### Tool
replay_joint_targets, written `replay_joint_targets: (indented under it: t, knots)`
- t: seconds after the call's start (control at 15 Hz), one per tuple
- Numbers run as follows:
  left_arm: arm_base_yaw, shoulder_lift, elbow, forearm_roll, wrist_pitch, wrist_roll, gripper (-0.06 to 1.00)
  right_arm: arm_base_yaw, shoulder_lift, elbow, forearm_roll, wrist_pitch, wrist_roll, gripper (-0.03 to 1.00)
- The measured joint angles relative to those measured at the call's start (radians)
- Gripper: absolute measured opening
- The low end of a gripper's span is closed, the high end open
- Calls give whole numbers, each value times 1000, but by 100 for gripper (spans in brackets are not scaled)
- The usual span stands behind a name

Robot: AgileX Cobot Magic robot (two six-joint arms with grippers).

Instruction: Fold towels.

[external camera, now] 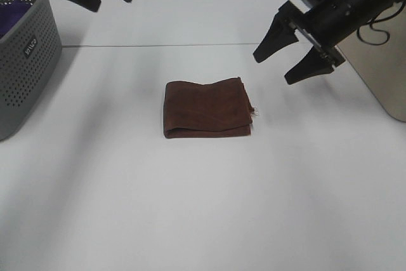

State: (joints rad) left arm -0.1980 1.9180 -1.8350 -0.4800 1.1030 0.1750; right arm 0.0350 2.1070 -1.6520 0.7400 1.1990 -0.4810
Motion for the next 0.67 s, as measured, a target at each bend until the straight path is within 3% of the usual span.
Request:
replay_joint_targets:
  t: [0.33, 0.4, 0.53, 0.67]
  knots:
    - [0, -253, 21, 317, 104, -168, 65, 0, -259, 0, -100, 3, 108, 85]
    - [0, -278, 38, 343, 105, -175, 65, 0, -322, 0, -150, 5, 149, 85]
    - [0, -410, 155, 444, 110, -220, 65, 0, -437, 13, -264, 6, 225, 85]
    - [0, -561, 313, 472, 110, -232, 65, 0, -560, 67, -367, 8, 280, 85]
